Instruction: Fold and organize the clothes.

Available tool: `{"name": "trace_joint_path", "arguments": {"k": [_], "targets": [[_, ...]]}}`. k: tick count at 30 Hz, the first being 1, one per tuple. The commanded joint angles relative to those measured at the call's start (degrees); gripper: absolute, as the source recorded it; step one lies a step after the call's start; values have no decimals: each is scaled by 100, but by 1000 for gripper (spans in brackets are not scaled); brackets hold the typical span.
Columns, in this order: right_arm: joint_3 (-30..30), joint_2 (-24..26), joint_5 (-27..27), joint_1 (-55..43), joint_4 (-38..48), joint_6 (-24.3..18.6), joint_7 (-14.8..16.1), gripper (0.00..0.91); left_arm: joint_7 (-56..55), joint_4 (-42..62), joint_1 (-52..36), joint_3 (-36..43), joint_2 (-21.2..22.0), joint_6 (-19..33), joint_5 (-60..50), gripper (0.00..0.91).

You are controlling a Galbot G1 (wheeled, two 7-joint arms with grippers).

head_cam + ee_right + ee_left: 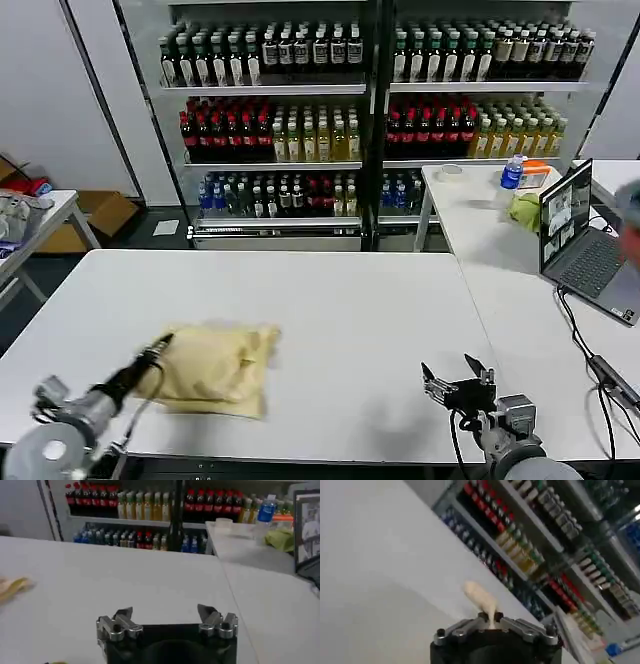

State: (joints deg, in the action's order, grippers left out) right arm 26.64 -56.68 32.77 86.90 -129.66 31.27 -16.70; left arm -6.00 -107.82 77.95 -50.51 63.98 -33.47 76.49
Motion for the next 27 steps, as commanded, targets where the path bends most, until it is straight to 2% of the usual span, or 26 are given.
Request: {"name": "trace_joint_path", "arguments": {"k": [1,5,8,10,12,13,15,18,23,27], "targets": [[-9,-17,35,-67,-39,-9,-9,907,518,253,45,-2157,-2427,-8,-420,10],[90,45,52,33,-125,-28,12,907,744,208,134,-2310,-3325,-5,-905,10],[162,45,51,102,-147,-48,15,907,600,-264,196,-1889,-3326,1,-1365,10],[175,17,33,153,-175,-56,14,907,554,-654,349,-1388,-2962,15,-2315,10],[179,-21,-5,217,-223,-66,14,907,386,-1108,672,-616,-2349,25,-3349,10],[176,-29,-19,233,-226,-69,15,907,384,-1125,694,-270,-2162,34,-3678,10],[164,-42,-95,273,-230,-90,23,907,317,-1099,802,868,-1428,69,-5103,10],[161,-42,-154,280,-212,-105,18,907,258,-801,740,1891,-857,426,-6443,10],[146,-55,-225,292,-212,-103,13,907,172,-979,307,2780,-185,407,-7090,10],[139,-92,-275,305,-174,-110,24,907,119,-1183,11,3086,-44,203,-6793,10]]}}
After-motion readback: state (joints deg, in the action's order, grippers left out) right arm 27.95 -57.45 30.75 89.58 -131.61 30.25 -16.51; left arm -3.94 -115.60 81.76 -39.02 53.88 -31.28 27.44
